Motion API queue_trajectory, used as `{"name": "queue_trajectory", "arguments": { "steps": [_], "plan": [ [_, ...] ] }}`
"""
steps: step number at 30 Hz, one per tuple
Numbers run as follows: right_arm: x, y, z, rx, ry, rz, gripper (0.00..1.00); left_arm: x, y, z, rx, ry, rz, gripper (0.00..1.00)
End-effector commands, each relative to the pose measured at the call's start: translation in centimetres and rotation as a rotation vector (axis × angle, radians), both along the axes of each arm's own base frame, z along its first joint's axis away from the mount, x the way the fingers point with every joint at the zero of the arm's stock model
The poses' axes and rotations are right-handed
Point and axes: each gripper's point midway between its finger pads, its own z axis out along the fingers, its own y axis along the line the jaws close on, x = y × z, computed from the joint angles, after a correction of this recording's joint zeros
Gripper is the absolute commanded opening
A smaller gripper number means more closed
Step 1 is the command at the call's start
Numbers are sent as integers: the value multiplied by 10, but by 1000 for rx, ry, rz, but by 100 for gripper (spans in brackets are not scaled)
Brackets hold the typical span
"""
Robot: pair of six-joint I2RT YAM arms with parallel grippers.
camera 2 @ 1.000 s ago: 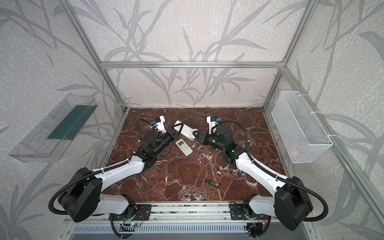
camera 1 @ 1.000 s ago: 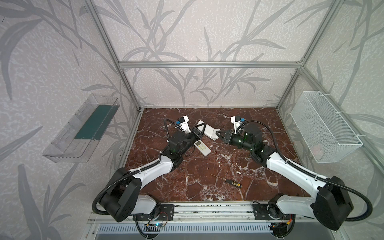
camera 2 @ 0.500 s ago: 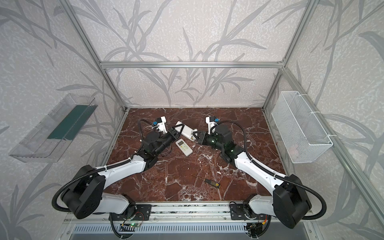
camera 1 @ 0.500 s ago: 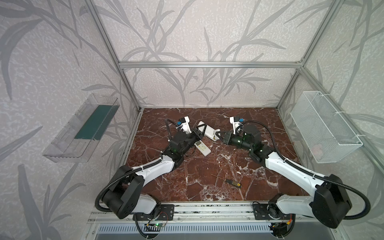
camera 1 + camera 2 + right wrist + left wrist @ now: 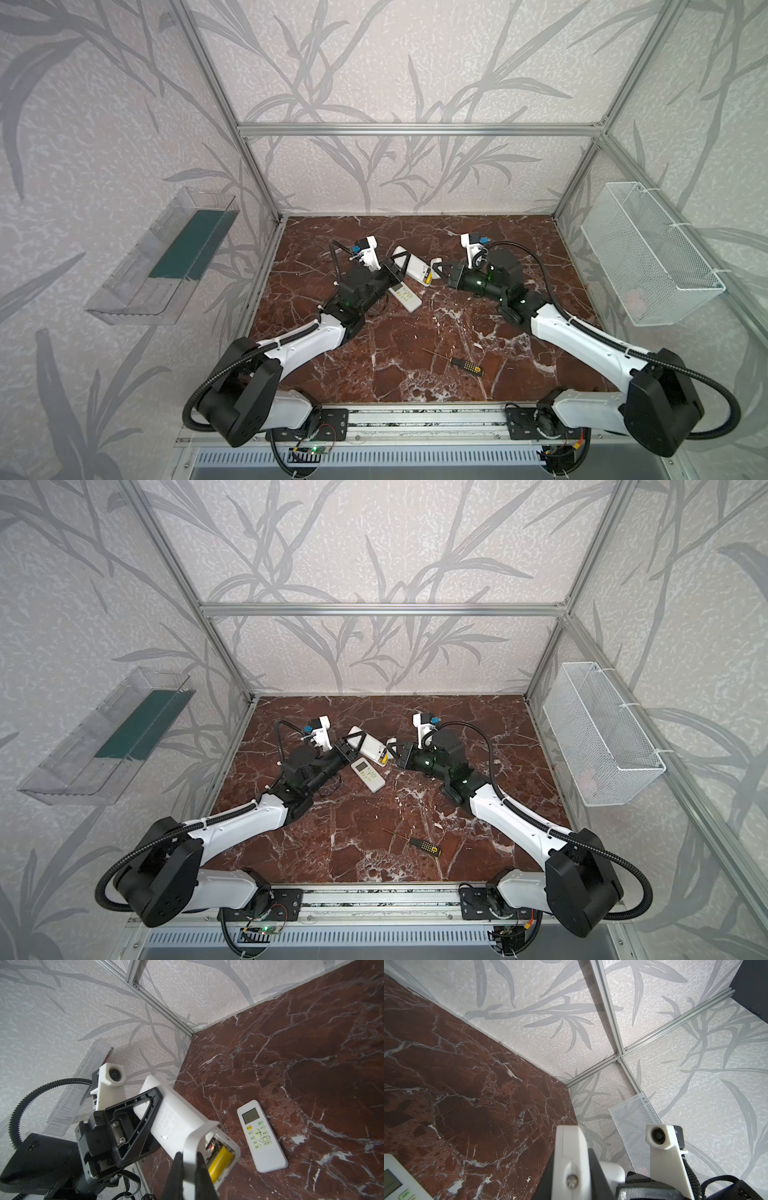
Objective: Unload the batteries from the remote control
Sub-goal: 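Pull the battery cover off the remote's end with the right gripper, then drop the battery cover on the table and open the right gripper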
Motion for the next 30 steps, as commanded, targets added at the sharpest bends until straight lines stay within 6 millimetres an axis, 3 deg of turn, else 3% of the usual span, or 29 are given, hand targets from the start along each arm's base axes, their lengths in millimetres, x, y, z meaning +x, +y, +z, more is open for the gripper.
{"name": "queue_trajectory", "arguments": {
  "steps": [1, 7, 20, 26, 30],
  "plan": [
    [3, -19, -9, -57, -22, -41, 2, -5, 9, 5, 10, -21, 22, 0],
    [11, -45, -51, -195, 23, -132, 2, -10, 19, -7, 22, -2, 40, 0],
    [26, -100, -160, -474, 215, -285, 2, -12, 14, -27, -7, 29, -5, 0],
    [36, -117, -194, -552, 284, -342, 2, -15, 22, -18, 62, 13, 23, 0],
    [43, -122, -204, -594, 303, -362, 2, -18, 26, -17, 70, 6, 38, 0]
  ]
}}
